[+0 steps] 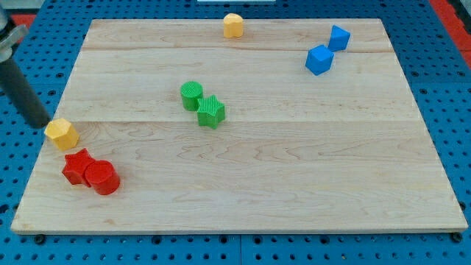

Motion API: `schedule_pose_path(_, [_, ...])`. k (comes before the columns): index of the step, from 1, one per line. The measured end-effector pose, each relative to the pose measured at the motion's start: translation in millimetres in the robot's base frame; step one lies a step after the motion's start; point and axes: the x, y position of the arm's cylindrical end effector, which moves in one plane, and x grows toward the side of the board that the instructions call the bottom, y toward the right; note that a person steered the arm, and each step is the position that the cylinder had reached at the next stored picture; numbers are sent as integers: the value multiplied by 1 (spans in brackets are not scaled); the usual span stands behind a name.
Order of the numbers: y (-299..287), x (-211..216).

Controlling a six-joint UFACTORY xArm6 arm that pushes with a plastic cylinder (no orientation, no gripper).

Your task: Push the yellow hexagon into the yellow heart

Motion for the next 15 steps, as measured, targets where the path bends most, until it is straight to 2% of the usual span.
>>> schedule_pose_path(1, [1, 46])
schedule_pose_path(2, [10, 51])
schedule_pose_path(3, [40, 17])
schedule_pose_path(4, [89, 7])
schedule_pose_path(6, [95, -71])
schedule_pose_path(7, [128, -107])
schedule_pose_path(9, [114, -158])
schedule_pose_path(10, [84, -161])
schedule_pose_path(11, [79, -178])
schedule_pose_path(12, [95, -195])
schedule_pose_path(15, [178, -203])
